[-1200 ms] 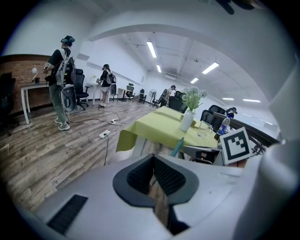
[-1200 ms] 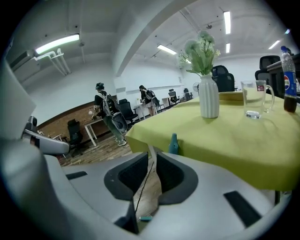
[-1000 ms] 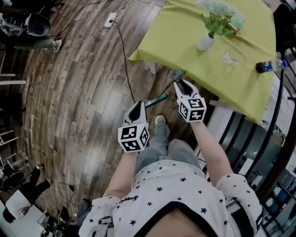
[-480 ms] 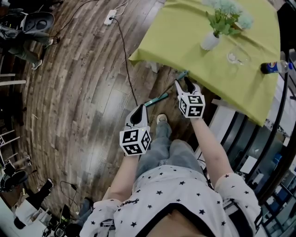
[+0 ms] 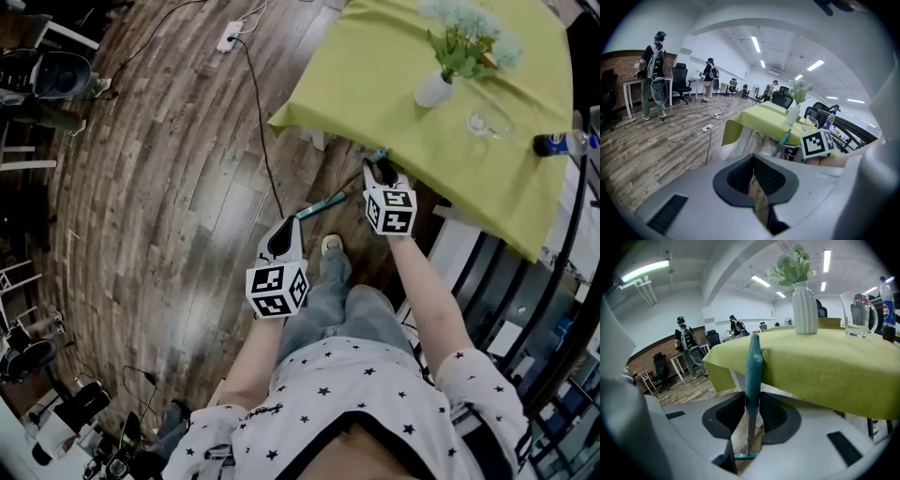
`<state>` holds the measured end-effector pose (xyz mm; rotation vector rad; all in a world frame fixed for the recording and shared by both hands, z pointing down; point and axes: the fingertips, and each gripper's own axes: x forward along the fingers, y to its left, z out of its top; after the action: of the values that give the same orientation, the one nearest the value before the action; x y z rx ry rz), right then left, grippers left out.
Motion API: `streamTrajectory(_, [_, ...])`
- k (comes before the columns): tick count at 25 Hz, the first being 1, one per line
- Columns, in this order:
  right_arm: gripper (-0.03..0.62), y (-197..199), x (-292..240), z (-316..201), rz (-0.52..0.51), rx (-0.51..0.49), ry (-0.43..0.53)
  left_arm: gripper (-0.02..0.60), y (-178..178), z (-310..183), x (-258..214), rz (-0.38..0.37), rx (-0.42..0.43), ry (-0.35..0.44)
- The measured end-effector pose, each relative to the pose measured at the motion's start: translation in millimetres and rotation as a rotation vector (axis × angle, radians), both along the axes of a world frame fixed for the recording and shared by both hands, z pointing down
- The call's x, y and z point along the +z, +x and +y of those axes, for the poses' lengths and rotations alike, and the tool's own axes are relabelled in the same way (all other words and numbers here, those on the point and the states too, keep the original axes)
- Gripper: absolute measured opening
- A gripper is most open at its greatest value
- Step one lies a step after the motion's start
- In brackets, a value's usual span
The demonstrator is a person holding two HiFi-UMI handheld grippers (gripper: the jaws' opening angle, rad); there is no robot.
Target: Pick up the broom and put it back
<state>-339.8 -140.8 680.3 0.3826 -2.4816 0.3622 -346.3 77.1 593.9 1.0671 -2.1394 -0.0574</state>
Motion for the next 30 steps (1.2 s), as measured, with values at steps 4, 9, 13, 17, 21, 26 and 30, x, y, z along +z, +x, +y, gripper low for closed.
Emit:
streamTrajectory(4, [0.084,-1,-2,1,-0.01,0.014,-0.014,0.012,-1,5,0,0.001,-0.006,-0.001])
streamTrajectory(9, [0.081,0,-7,9,-0.01,0.009,-0.014,0.012,0,9,-3,0.004,-0.002,0.002])
streamTrajectory(13, [0.081,1,-12,17,-0.006,-0.028,-0.014,0.012,0,3,-7,-0.003,0.006,0.012])
streamTrajectory(17, [0.08,6,-19,30,-0.009,-0.056,-0.002,0.012,-1,0,-14,-0.013,0.012,0.026])
streamTrajectory(21, [0.08,11,-30,44,-0.014,-0.098,0.022,0.012,-2,-4,-23,-0.027,0.018,0.045])
streamTrajectory(26, [0.081,20,-43,59,-0.014,-0.142,0.053,0.012,-2,-4,-35,-0.042,0.019,0.061])
streamTrajectory(30, [0.081,25,-61,63,-0.023,-0.171,0.091,0.012,1,-7,-46,-0.058,0.023,0.078])
